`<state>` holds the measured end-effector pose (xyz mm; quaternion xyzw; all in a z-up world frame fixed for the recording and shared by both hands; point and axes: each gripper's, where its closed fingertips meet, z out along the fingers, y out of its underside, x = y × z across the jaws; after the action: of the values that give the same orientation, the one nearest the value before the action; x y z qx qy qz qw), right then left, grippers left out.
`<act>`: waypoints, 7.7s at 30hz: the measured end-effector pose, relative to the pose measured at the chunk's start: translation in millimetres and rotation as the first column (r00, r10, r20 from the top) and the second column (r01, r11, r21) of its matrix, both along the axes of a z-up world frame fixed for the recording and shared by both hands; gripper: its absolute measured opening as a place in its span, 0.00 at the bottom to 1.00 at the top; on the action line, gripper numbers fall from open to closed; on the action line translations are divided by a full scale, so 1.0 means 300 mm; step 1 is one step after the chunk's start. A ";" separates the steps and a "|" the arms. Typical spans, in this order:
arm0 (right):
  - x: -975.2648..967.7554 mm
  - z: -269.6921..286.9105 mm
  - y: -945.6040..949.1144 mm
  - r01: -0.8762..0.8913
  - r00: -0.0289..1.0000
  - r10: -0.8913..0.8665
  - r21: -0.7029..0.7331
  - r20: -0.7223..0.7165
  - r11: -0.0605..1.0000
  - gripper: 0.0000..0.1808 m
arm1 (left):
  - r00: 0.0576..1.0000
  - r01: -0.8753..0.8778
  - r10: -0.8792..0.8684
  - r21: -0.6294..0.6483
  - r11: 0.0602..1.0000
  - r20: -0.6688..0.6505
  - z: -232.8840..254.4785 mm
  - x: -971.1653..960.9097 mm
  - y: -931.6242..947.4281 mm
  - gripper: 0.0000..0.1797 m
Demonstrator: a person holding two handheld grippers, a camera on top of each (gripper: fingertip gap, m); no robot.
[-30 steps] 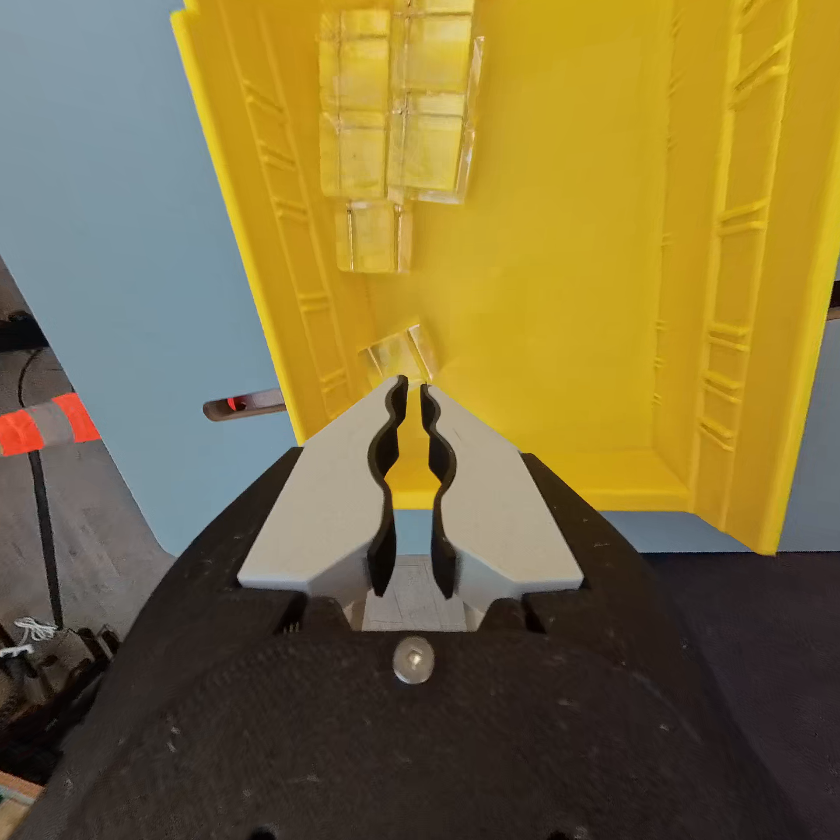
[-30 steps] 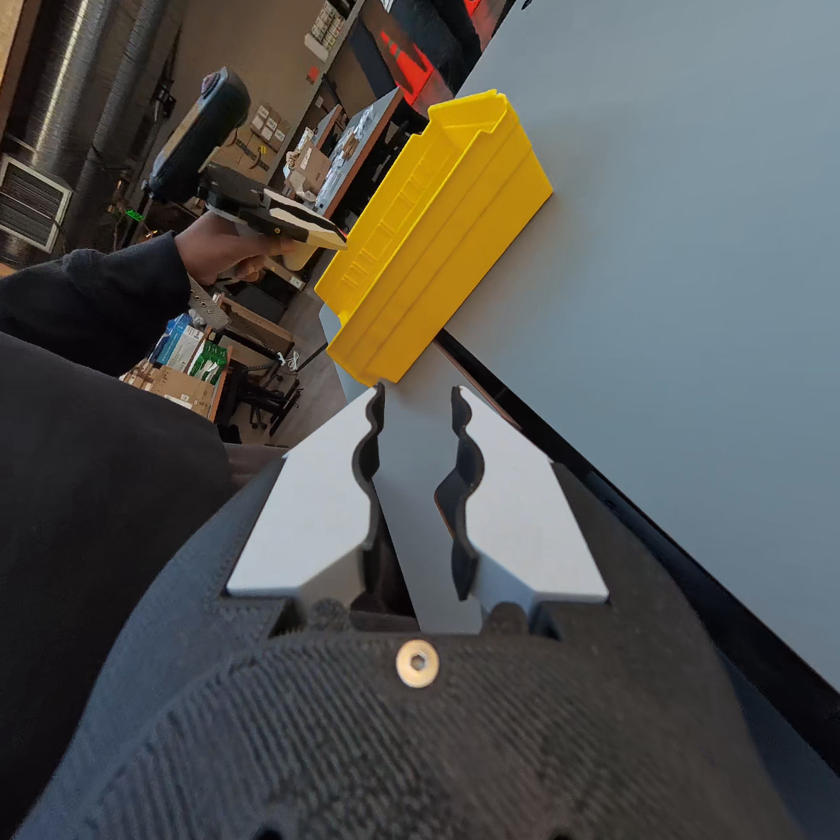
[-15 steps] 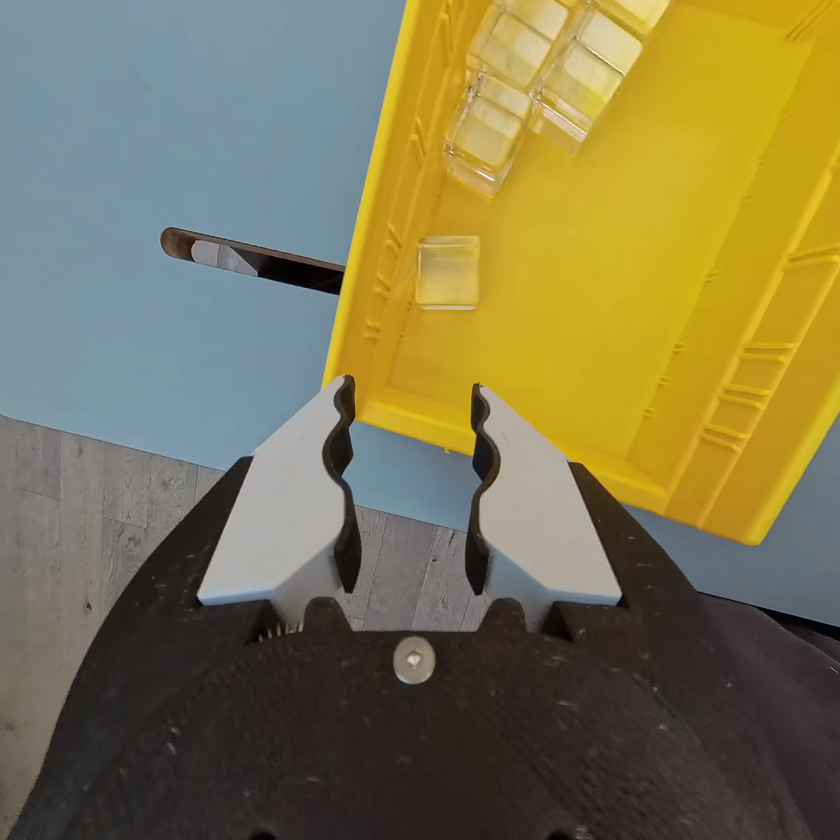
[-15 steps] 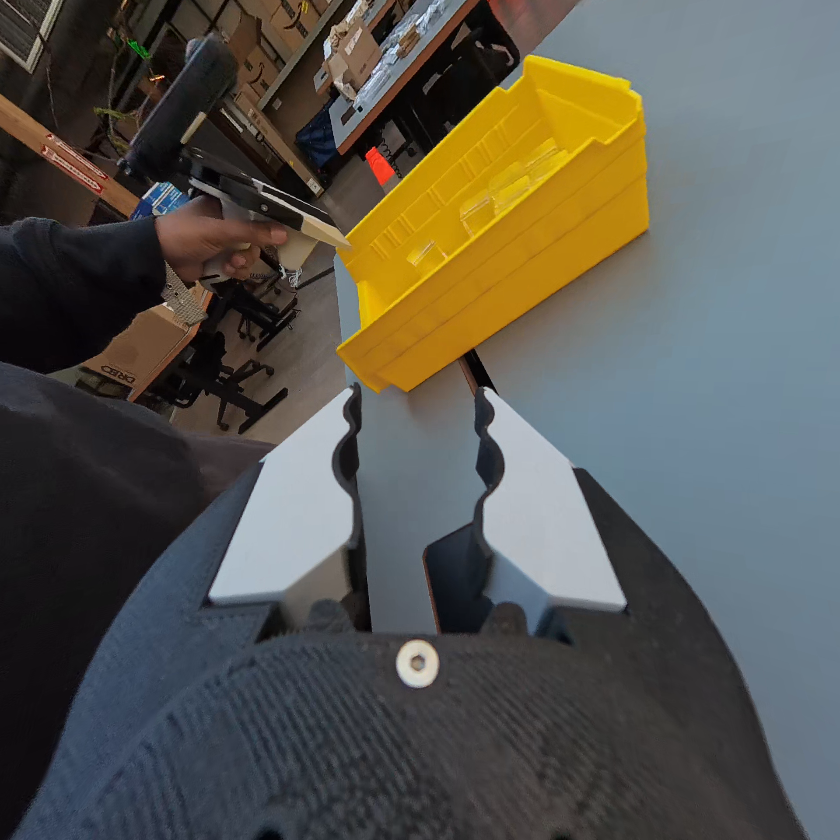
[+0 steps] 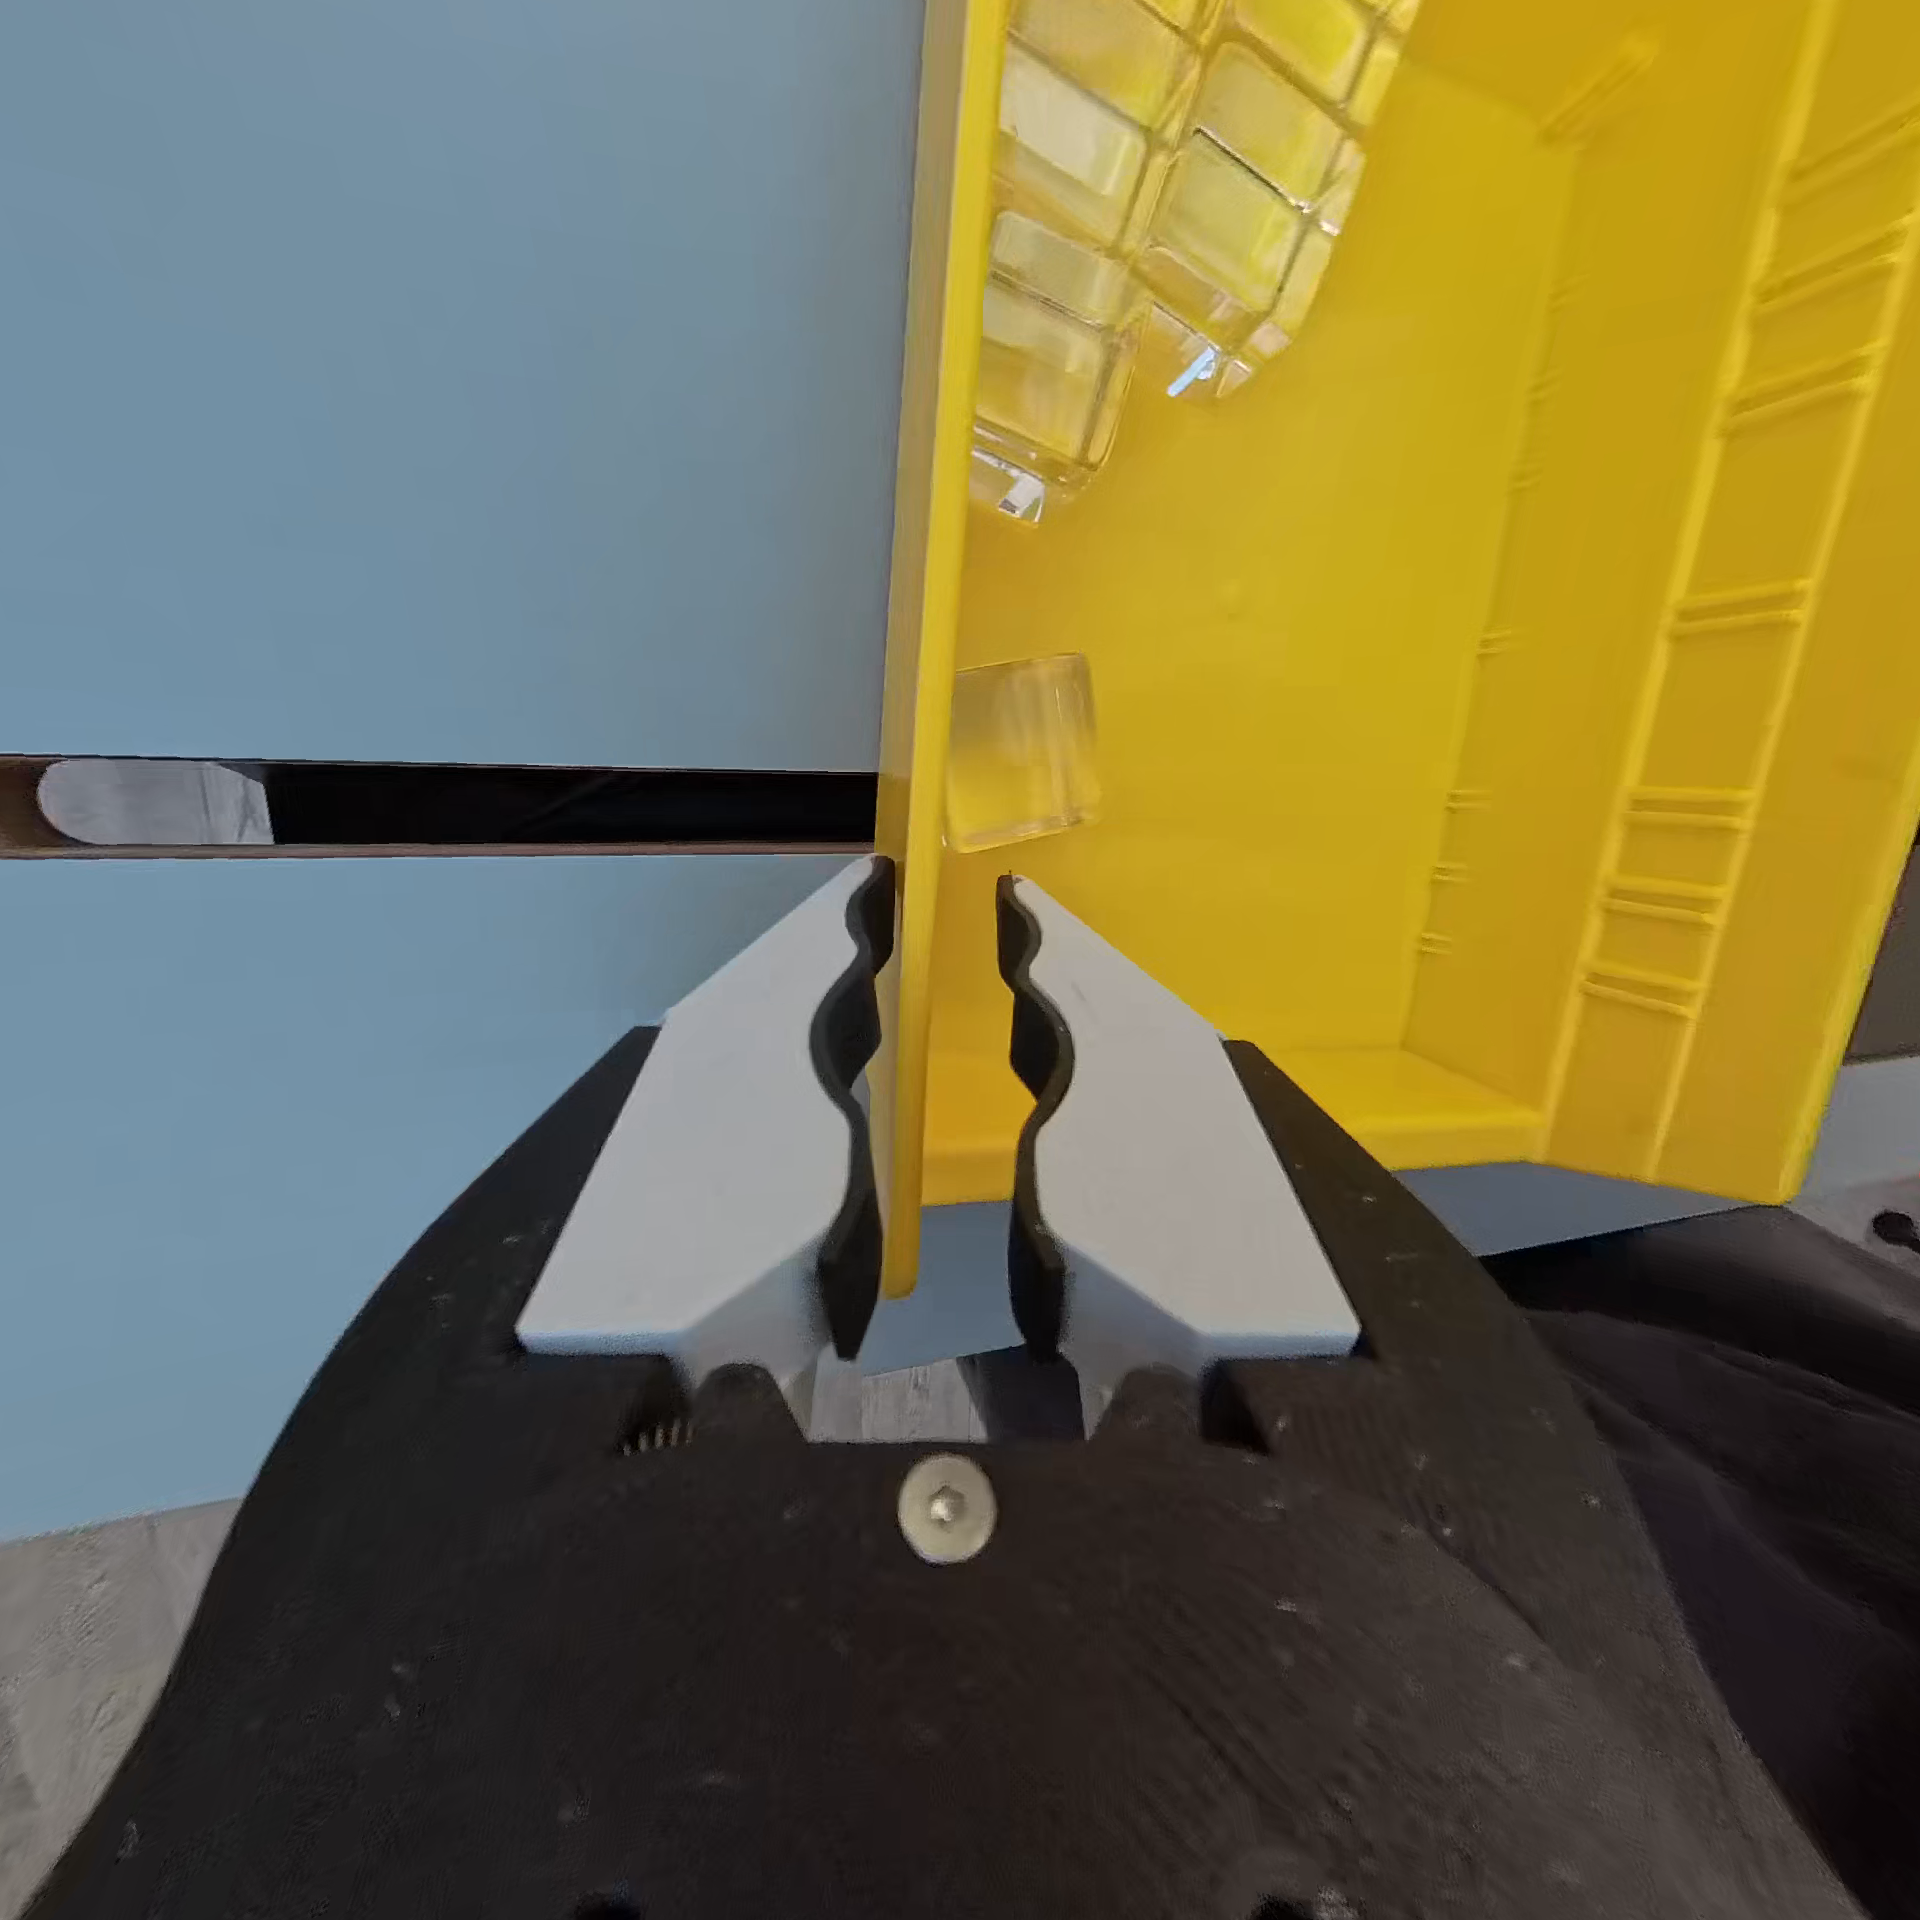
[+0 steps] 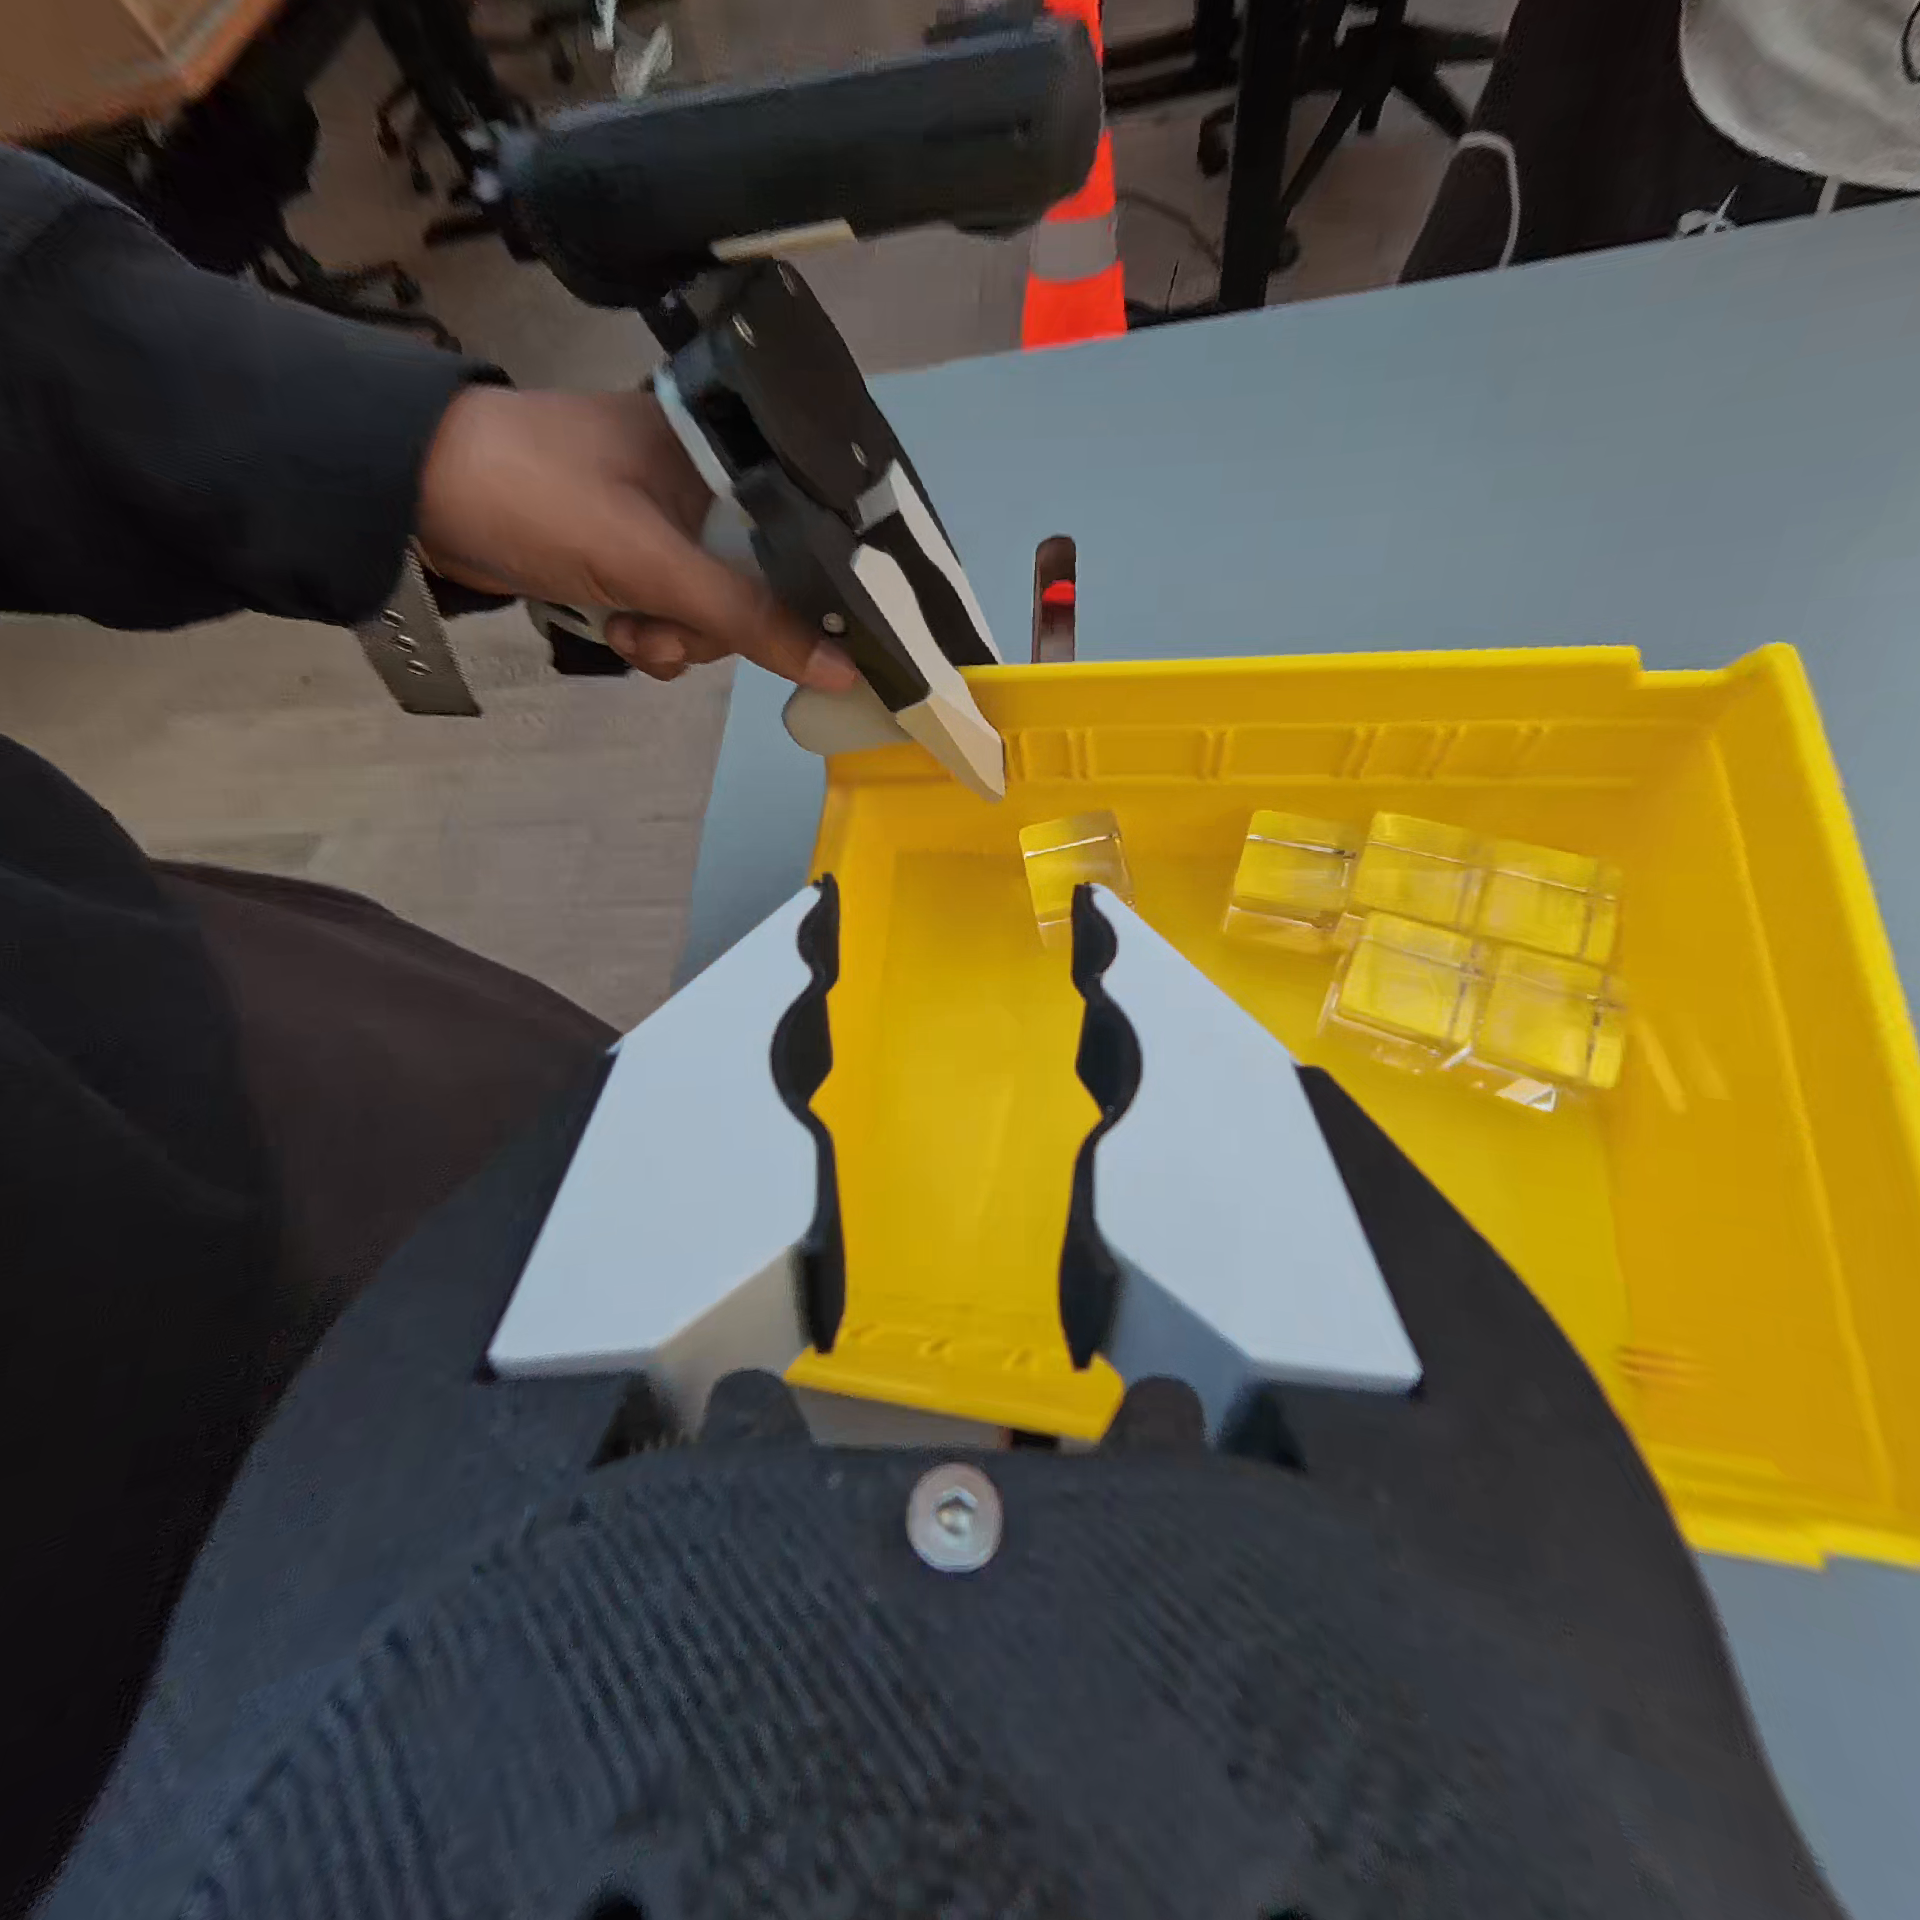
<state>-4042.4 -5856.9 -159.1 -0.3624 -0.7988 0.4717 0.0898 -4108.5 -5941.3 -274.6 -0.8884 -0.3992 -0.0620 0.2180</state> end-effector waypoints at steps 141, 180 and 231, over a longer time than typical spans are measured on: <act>-0.258 -0.303 -0.043 0.201 0.910 -0.280 0.264 0.306 0.943 0.23 | 0.994 0.099 -0.089 0.179 0.979 -0.064 0.069 0.016 -0.020 0.17; 0.720 -0.219 1.010 0.820 0.455 -0.884 0.336 0.106 0.463 0.22 | 0.887 0.446 -0.398 0.206 0.871 -0.234 0.294 0.449 0.566 0.15; 0.654 -0.325 1.090 0.854 0.413 -0.863 0.204 0.292 0.478 0.36 | 0.908 0.405 -0.364 0.211 0.890 -0.208 0.275 0.475 0.575 0.15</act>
<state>-3846.3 -5529.7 -256.5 -0.7968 -0.5080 0.2757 0.1761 -3965.8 -5768.6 -192.2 -0.9174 -0.1847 -0.0808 0.3432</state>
